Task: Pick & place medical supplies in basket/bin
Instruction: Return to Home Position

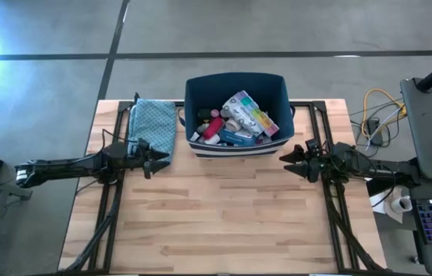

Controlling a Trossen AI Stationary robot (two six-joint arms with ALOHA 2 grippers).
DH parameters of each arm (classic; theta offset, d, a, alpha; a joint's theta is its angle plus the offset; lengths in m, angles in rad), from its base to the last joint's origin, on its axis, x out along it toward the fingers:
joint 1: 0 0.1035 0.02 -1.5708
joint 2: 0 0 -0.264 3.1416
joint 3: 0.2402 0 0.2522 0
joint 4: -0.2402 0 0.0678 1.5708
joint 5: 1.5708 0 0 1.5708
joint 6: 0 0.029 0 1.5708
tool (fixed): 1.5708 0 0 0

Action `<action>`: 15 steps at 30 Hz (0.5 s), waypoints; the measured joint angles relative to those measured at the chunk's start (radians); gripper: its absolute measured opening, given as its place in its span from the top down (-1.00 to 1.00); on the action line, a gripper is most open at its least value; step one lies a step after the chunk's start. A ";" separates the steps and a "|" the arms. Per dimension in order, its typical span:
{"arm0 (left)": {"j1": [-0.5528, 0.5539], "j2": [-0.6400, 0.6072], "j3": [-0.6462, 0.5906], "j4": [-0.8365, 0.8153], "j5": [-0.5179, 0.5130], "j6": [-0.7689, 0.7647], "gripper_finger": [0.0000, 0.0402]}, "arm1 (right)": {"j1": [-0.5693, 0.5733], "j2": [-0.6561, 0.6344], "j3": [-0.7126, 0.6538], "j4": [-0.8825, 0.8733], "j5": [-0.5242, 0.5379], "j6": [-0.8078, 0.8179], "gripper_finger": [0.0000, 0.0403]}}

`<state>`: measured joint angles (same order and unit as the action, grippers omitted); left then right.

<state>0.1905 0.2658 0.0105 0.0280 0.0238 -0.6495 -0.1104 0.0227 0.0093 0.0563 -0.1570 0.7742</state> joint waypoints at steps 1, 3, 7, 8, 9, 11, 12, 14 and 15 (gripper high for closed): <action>0.000 0.010 0.000 0.000 0.000 0.000 -0.35 | 0.000 0.000 0.000 0.000 0.000 0.000 -0.50; 0.000 0.027 0.000 0.000 0.000 0.000 -0.35 | 0.000 0.000 0.000 0.001 0.000 0.000 -0.50; 0.000 0.058 0.000 0.000 0.000 0.000 -0.35 | 0.000 0.001 0.000 0.001 0.000 0.000 -0.51; 0.000 0.065 0.000 0.000 0.000 0.000 -0.35 | 0.000 0.001 0.000 0.000 0.000 0.000 -0.51; 0.000 0.073 0.000 0.000 0.000 0.000 -0.35 | 0.000 0.001 0.000 0.000 0.000 0.000 -0.52; 0.000 0.087 0.000 0.000 0.000 0.000 -0.35 | 0.000 0.001 0.000 0.001 0.000 0.000 -0.53; 0.000 0.094 0.000 0.000 0.000 0.000 -0.35 | 0.000 0.001 0.000 0.000 0.000 0.000 -0.53; 0.000 0.107 0.000 0.000 0.000 0.000 -0.35 | 0.000 0.001 0.000 0.001 0.000 0.000 -0.54; 0.000 0.114 0.000 0.000 0.000 0.000 -0.35 | 0.000 0.001 0.000 0.001 0.000 0.000 -0.54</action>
<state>0.1905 0.3796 0.0105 0.0284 0.0238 -0.6495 -0.1104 0.0235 0.0093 0.0569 -0.1568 0.7742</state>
